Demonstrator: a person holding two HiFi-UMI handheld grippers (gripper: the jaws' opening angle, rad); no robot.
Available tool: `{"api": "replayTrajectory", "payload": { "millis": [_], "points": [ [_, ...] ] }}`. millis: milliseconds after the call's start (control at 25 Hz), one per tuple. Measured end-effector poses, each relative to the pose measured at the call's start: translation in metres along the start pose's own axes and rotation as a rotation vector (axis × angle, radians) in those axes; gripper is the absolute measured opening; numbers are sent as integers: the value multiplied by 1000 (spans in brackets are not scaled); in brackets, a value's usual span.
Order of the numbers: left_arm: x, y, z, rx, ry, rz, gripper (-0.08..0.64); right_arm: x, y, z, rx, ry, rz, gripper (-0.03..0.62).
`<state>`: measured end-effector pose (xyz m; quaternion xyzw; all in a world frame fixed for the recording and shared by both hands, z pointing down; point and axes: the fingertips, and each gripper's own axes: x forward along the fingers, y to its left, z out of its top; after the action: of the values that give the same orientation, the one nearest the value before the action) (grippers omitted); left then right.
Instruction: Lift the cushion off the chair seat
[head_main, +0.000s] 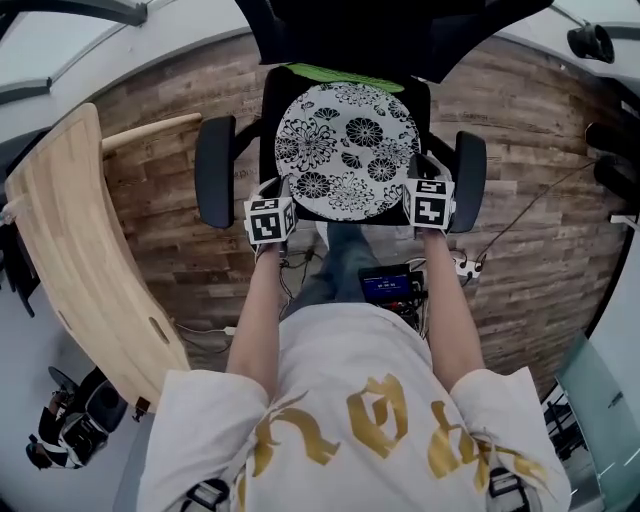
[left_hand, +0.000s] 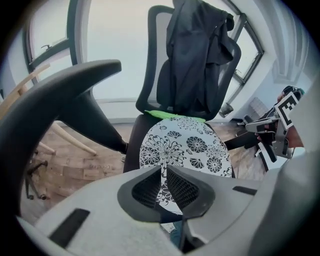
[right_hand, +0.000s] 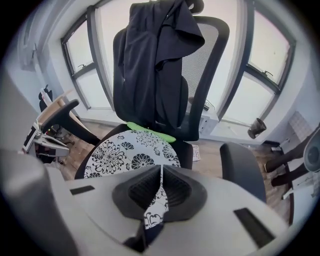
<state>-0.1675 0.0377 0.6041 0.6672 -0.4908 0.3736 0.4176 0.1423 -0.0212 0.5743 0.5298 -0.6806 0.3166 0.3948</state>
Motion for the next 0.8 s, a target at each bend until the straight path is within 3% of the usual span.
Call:
{"api": "replayTrajectory", "payload": {
  "millis": [120,320,600,800],
  "points": [
    [16,6,-5,-12,28,10,12,20,-5,2,-8,17,-6,14],
    [38,15,-22,16,97,31,21,39,-6,4,-118,35,-24,14],
    [67,30,-48,-46,190,61,80,76,-10,-10,-71,80,-11,14],
    [80,38,-50,-71,189,73,86,101,-13,-19,-47,117,-3,15]
  ]
}}
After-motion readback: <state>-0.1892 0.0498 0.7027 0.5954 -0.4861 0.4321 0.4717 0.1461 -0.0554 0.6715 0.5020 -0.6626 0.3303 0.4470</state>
